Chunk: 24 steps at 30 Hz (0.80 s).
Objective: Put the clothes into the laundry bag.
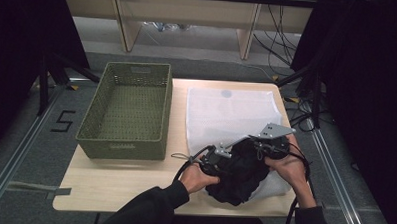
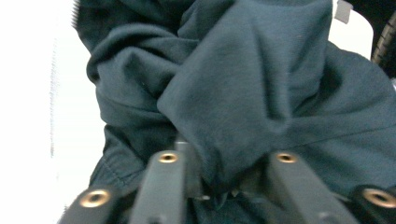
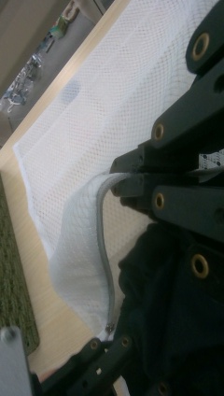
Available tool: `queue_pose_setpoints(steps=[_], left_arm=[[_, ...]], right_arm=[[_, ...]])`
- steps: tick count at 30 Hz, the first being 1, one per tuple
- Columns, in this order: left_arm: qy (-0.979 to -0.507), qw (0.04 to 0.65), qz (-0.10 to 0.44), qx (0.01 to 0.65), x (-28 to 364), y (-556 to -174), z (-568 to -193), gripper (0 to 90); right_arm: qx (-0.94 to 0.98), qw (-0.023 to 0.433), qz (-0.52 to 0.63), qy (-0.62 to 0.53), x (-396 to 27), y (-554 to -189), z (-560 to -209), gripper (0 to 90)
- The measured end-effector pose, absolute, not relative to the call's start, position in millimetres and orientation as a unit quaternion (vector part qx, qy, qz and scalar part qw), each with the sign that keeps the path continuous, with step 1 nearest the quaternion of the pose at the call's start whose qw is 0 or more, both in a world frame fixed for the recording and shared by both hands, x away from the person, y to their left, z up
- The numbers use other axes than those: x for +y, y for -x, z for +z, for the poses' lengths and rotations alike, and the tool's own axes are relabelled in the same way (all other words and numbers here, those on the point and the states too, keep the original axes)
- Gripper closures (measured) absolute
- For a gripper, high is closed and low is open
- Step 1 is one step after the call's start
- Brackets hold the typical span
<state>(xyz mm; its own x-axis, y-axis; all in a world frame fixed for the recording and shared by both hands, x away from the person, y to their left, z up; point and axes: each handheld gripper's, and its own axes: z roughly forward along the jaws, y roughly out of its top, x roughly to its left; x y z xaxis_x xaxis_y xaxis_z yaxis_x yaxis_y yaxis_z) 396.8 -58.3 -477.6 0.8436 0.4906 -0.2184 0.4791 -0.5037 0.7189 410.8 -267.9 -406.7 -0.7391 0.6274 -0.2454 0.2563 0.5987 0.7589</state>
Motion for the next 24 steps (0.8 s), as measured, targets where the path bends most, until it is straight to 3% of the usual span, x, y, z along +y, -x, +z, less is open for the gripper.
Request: queue_pose_setpoints(steps=[6,10,13,17,19,22,24], left_arm=[[-0.841,0.441,0.070,0.306,-40,-424,-451,78.7],[-0.840,0.432,0.050,0.325,-36,-433,-465,75.9],[-0.852,0.412,0.041,0.321,-34,-426,-472,60.8],[-0.862,0.405,0.055,0.301,-22,-403,-457,29.8],[-0.873,0.393,0.074,0.278,-15,-391,-452,26.9],[-0.876,0.395,0.046,0.273,-14,-377,-457,18.3],[-0.893,0.376,0.038,0.246,-18,-374,-465,17.2]], right_arm=[[0.854,0.258,0.377,-0.250,-266,-405,-397,90.0],[0.857,0.263,0.373,-0.238,-264,-404,-396,90.0],[0.858,0.257,0.370,-0.246,-265,-405,-400,90.0],[0.858,0.253,0.367,-0.254,-269,-406,-403,90.0],[0.858,0.253,0.370,-0.252,-269,-407,-403,90.0],[0.858,0.251,0.368,-0.257,-268,-407,-403,90.0],[0.858,0.251,0.368,-0.257,-266,-406,-404,90.0]])
